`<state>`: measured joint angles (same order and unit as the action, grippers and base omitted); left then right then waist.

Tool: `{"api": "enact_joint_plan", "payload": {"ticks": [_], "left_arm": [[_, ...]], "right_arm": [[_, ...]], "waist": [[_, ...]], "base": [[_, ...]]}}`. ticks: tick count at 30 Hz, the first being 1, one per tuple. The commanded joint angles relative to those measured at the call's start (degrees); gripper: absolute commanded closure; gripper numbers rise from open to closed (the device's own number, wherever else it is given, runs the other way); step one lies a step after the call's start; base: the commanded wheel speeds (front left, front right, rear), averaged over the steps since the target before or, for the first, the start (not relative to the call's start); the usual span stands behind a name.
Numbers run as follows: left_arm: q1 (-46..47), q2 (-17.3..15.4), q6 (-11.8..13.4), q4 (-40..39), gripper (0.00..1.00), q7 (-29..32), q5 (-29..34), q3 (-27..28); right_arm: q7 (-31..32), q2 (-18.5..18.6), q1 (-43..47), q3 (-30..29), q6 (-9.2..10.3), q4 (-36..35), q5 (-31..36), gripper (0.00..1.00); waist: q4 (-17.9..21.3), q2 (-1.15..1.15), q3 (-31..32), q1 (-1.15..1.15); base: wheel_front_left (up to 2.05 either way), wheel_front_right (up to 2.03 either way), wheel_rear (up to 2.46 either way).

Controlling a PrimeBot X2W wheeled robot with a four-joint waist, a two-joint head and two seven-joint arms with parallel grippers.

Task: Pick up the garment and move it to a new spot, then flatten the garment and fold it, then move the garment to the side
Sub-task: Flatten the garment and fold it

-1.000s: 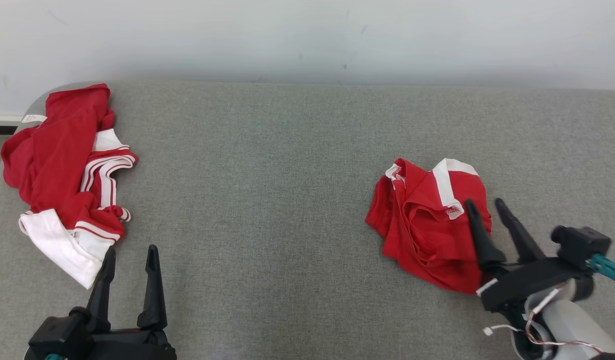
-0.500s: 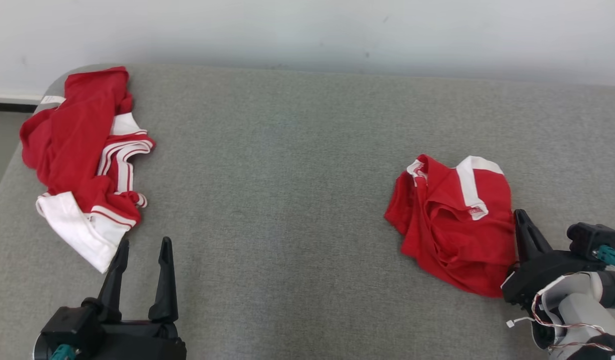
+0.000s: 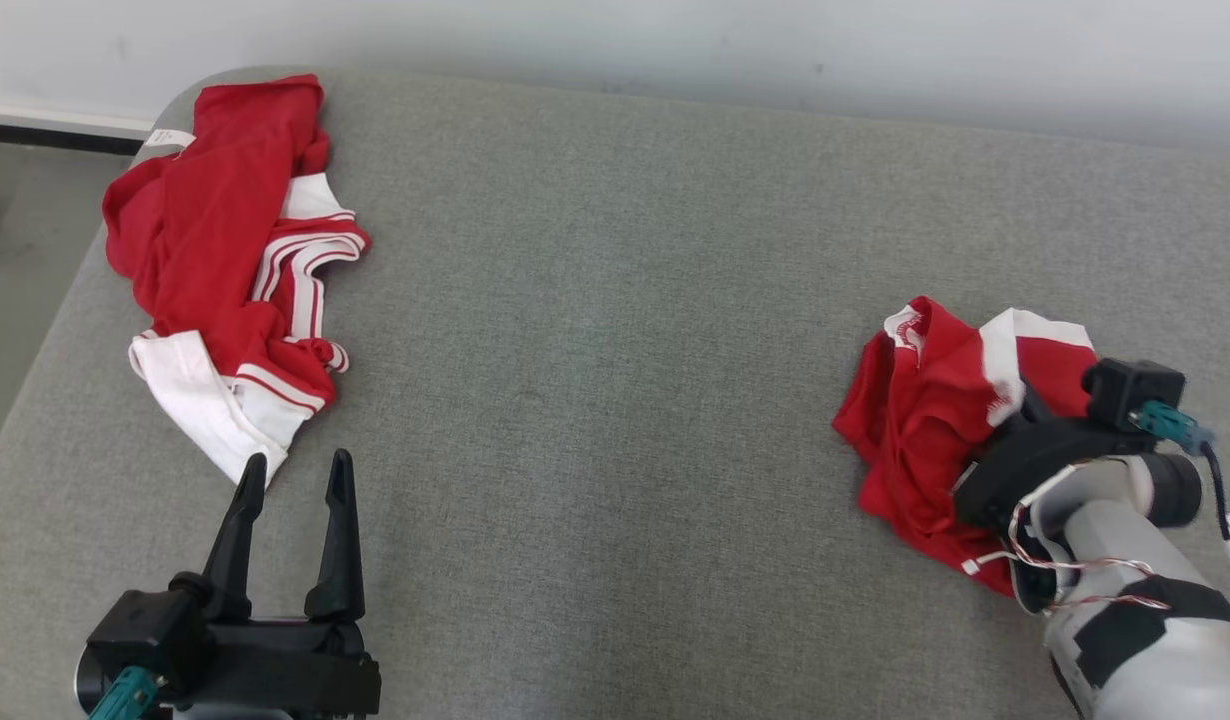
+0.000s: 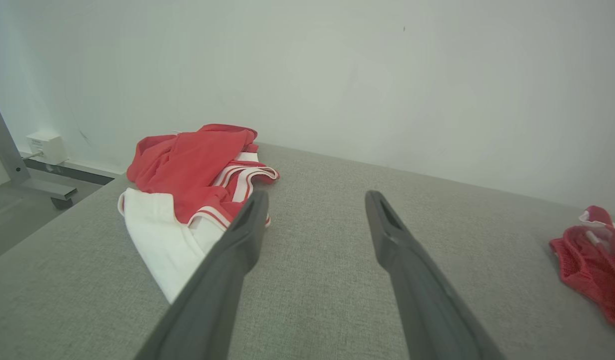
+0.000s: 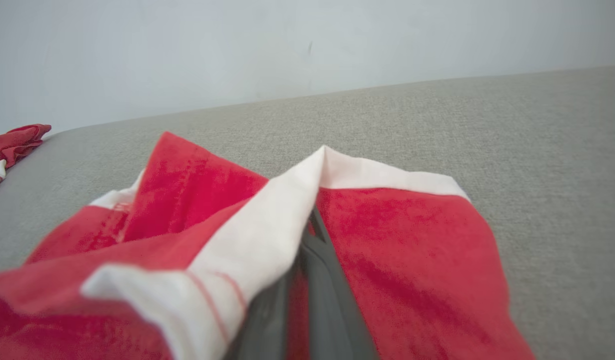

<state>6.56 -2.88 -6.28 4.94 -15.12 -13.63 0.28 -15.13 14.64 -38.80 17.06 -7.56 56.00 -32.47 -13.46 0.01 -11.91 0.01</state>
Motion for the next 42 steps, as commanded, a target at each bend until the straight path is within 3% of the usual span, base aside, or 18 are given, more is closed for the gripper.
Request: {"api": "enact_joint_plan", "payload": {"ticks": [1,14,20,33,42], "left_arm": [[0.56,-0.01,0.18,0.13,0.0,-0.04,-0.24,-0.04],[0.96,-0.02,0.1,0.63,0.0,-0.04,-0.88,-0.11],[0.94,-0.02,0.28,0.52,0.0,-0.04,-0.88,-0.23],[-0.74,-0.02,-0.03,0.4,0.0,-0.04,1.05,1.87],[-2.23,-0.02,-0.2,0.5,0.0,-0.04,2.59,2.99]], "right_arm": [[-0.01,-0.77,-0.7,0.26,0.15,-0.59,0.44,1.0],[-0.01,-7.51,1.36,4.63,0.15,-5.52,2.09,1.0],[-0.02,-8.94,3.03,5.55,0.15,-8.93,3.32,1.0],[-0.02,-4.33,9.8,-1.41,0.15,-24.78,8.11,1.0],[-0.01,-2.37,18.06,-8.58,0.15,-32.09,11.11,1.0]], "waist": [[-0.61,-0.01,-0.44,-0.01],[-1.2,-0.01,-0.76,-0.01],[-0.59,-0.01,-0.59,-0.01],[5.6,-0.01,3.32,-0.01],[9.65,-0.01,6.1,-0.01]], "base": [[0.0,0.0,0.0],[0.0,0.0,0.0],[0.0,0.0,0.0],[0.0,0.0,0.0],[0.0,0.0,0.0]]}}
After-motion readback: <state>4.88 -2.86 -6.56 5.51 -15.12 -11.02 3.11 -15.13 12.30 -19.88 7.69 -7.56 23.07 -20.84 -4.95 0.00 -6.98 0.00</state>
